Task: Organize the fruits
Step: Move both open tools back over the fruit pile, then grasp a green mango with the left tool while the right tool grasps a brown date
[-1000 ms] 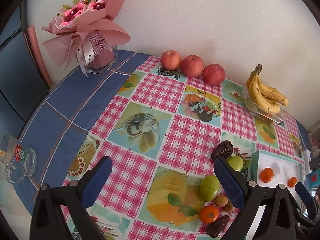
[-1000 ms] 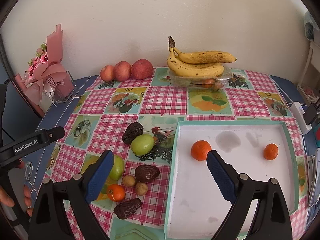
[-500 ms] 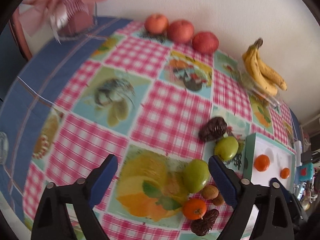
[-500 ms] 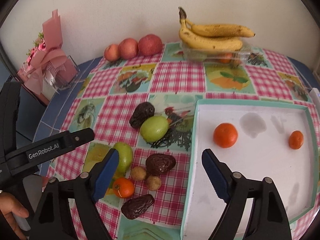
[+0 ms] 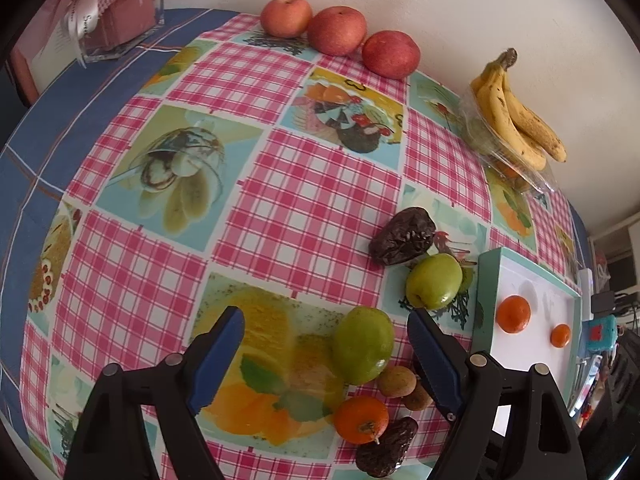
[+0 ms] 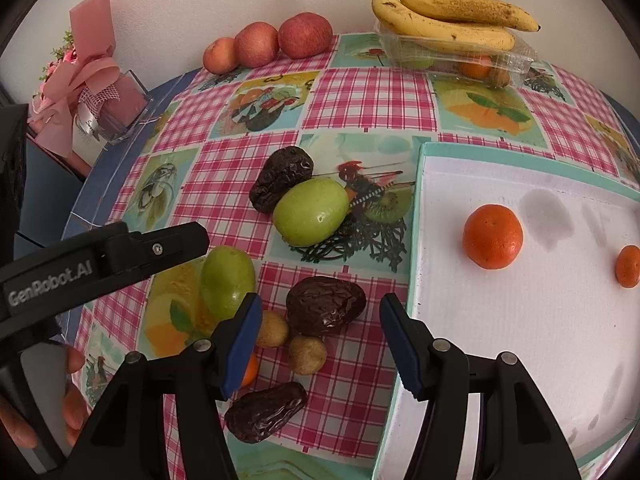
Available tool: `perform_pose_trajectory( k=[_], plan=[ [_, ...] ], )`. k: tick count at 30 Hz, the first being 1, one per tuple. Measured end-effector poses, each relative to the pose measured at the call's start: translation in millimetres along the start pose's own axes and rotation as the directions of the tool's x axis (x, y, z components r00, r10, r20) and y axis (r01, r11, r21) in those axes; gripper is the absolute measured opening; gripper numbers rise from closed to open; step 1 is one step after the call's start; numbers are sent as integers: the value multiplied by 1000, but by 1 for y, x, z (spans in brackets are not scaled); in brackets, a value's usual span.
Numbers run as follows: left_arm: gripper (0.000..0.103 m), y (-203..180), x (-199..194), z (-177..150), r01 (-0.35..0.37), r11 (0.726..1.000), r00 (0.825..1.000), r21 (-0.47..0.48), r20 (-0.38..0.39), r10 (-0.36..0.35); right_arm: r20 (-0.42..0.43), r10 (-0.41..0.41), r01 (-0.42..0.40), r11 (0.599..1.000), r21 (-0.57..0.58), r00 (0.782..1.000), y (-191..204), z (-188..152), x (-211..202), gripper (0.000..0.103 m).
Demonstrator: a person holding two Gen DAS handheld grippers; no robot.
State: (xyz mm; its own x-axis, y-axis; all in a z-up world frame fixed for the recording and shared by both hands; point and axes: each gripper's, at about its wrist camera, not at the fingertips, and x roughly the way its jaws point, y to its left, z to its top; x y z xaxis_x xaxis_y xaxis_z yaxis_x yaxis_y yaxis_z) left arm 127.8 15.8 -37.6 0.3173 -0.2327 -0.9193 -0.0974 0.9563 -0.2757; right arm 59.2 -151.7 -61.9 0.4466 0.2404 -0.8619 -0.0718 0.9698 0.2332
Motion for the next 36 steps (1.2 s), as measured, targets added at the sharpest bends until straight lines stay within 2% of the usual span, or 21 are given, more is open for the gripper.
perform_pose_trajectory(
  k=[3,9,11,14,16,18,27,36],
  plan=[
    [80,-4,4,-1,5,1000,1000,12,-16,-5,3,5,-5,1000,-6,1000,1,0,2,62],
    [76,-8,13,-3,18,1000,999,12,-47,-18,9,13,-13,1000,-13,1000,1,2,4,61],
    [72,-9,17,-5,27,1000,998,8,-61,-26,6,14,-14,1000,-18,1000,3,3,6,55],
    [64,-10,21,-6,33,999,997,7,-76,-32,-4,12,-12,1000,-13,1000,2,4,11,53],
    [49,-11,23,-6,39,999,995,7,-87,-39,-10,14,-14,1000,-10,1000,2,3,13,50],
    [40,-11,24,-8,80,997,992,-4,-95,-80,-10,15,-15,1000,-9,1000,1,3,14,48],
    [40,-6,16,-5,44,999,996,-13,-73,-44,6,23,-23,1000,-2,1000,-1,2,8,48],
    [40,-6,-22,7,86,996,996,-18,27,-85,88,13,-12,1000,-12,996,3,11,-29,47]
  ],
)
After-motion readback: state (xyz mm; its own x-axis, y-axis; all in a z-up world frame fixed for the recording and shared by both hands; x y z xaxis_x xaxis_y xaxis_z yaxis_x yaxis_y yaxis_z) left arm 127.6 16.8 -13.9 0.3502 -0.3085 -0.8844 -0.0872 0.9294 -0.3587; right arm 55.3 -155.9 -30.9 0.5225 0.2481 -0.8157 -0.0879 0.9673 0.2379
